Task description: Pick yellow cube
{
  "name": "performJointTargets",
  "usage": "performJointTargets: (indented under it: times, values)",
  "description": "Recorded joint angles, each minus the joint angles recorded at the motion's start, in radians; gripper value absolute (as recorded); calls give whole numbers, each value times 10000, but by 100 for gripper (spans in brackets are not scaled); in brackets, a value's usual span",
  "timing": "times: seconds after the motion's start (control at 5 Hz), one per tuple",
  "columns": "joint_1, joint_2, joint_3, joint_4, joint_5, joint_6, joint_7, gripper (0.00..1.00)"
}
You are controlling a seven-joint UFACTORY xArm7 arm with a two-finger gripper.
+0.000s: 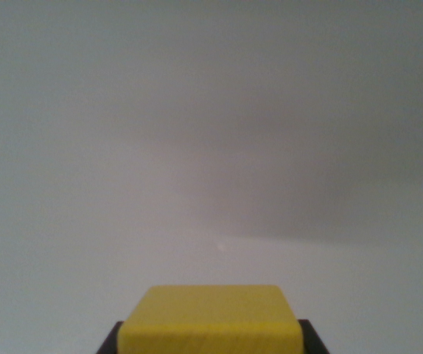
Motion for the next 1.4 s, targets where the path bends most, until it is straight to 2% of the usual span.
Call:
performJointTargets:
  times: [0.2,0.4,0.6,0.8,1.0,1.2,1.4]
  values:
    - [-1,-159,-4,291,-11,450,17,100]
    - [-1,-159,-4,291,-11,450,17,100]
    - [-3,-313,-8,575,-22,887,33,100]
    - [-3,-313,-8,575,-22,887,33,100]
    - [-4,-477,-12,877,-34,1354,51,100]
    - [-4,-477,-12,877,-34,1354,51,100]
    - [-6,-645,-17,1185,-46,1830,69,100]
